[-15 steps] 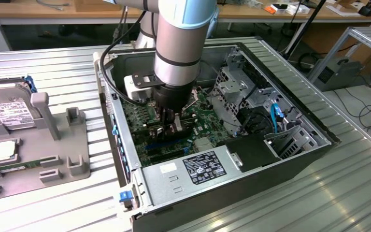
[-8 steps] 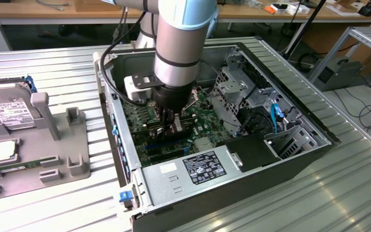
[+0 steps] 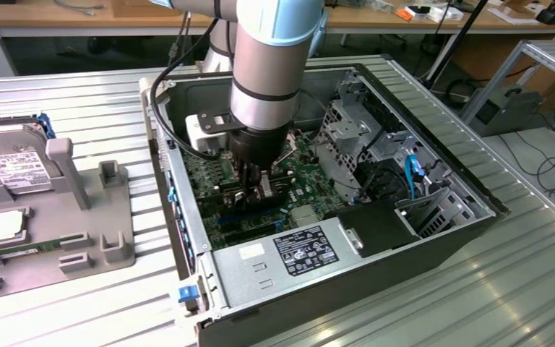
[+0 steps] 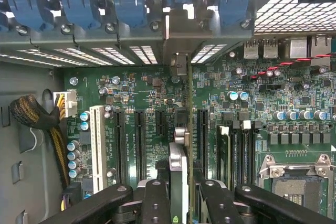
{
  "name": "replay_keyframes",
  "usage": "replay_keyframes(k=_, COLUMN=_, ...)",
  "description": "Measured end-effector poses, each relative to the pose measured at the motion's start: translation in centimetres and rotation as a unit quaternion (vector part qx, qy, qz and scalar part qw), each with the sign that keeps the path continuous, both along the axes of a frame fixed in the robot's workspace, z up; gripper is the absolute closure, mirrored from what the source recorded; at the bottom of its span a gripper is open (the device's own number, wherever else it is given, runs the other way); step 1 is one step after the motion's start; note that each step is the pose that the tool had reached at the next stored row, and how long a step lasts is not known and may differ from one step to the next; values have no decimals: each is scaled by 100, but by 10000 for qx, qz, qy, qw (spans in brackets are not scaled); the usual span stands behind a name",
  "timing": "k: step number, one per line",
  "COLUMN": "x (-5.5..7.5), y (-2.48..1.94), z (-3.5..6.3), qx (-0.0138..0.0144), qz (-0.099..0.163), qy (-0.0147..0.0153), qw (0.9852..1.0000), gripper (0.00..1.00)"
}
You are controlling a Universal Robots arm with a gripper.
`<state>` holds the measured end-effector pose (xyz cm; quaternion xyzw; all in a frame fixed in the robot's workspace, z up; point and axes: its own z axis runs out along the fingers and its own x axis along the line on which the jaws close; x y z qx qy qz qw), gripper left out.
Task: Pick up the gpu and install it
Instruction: 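Insert the gpu into the slot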
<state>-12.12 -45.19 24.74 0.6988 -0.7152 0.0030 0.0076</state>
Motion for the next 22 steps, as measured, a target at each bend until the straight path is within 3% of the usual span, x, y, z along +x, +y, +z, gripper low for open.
replay_keyframes(k=3, x=1, y=2, z=-5, qx=7, qz=0, qy=-4, qw=10000, gripper=72)
replay_keyframes(k=5, x=0, y=0, z=0, qx=1, qz=0, qy=0, qw=10000, gripper=60)
replay_keyframes(k=9, x=0, y=0, z=17, qx=-1, qz=0, qy=1, qw=10000, gripper=60)
replay_keyframes(k=13, x=-1, y=18, z=310, qx=0, qz=0, qy=-3, qw=10000, gripper=60)
replay_keyframes(k=16, x=-2, y=46, z=419, qx=1, qz=0, qy=-4, qw=10000, gripper=60)
replay_keyframes(k=17, x=-2, y=63, z=498, qx=0, qz=0, qy=-3, qw=10000, gripper=61)
replay_keyframes(k=20, x=-1, y=103, z=623, qx=0, qz=1, qy=-3, qw=10000, gripper=86)
replay_keyframes(k=22, x=-2, y=106, z=676, qx=0, qz=0, qy=-3, qw=10000, gripper=89)
